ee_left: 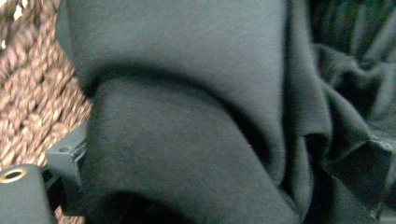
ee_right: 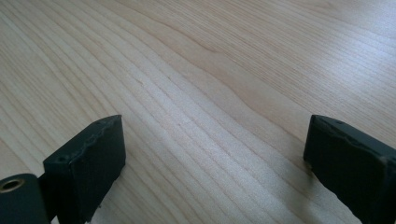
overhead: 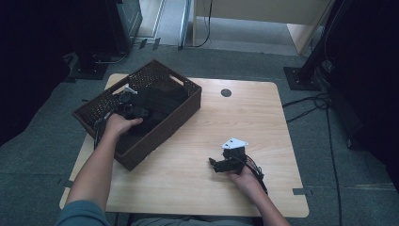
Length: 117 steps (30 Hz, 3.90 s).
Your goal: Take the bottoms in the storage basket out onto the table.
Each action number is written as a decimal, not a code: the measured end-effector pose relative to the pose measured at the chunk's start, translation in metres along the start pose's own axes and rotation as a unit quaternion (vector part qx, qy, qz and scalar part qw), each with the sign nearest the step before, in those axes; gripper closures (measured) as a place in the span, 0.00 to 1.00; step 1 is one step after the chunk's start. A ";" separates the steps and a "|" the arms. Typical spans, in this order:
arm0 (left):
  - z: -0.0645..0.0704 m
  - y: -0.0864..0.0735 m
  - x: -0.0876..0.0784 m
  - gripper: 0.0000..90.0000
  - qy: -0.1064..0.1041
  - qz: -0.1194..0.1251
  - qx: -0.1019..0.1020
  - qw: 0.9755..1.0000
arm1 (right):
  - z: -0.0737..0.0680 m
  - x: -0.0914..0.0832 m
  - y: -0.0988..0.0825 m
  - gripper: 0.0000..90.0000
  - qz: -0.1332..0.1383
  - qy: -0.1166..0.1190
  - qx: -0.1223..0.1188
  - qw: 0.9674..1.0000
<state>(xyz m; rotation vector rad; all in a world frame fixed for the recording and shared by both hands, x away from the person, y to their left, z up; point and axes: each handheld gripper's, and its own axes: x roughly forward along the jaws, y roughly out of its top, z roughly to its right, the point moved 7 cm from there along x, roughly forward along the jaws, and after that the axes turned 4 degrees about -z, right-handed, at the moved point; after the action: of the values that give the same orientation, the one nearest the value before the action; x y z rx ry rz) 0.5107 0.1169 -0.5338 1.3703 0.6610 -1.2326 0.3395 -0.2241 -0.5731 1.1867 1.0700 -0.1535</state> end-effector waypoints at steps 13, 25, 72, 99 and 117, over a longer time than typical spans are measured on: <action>0.002 -0.006 0.004 0.05 -0.026 -0.029 -0.008 0.999 | 0.000 0.000 0.000 0.06 0.000 0.000 0.000 1.000; 0.016 -0.003 0.014 0.01 -0.036 -0.019 0.017 0.999 | 0.000 0.000 0.000 0.06 0.000 0.000 0.000 1.000; 0.044 0.052 -0.100 0.72 -0.217 0.087 -0.012 0.972 | 0.000 0.001 0.002 0.06 -0.001 0.002 -0.002 1.000; 0.173 0.041 -0.188 0.70 -0.222 0.135 0.119 0.958 | 0.029 -0.037 0.002 0.16 0.019 -0.006 0.062 0.998; 0.238 -0.023 -0.092 0.70 -0.229 0.065 0.162 0.958 | 0.041 -0.058 0.002 0.16 0.049 -0.009 0.081 0.995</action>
<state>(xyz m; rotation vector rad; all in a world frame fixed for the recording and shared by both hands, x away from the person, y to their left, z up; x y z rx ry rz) 0.3925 -0.0786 -0.4169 1.2966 0.0432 -1.5293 0.3347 -0.2801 -0.5298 1.3796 0.9954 -0.1772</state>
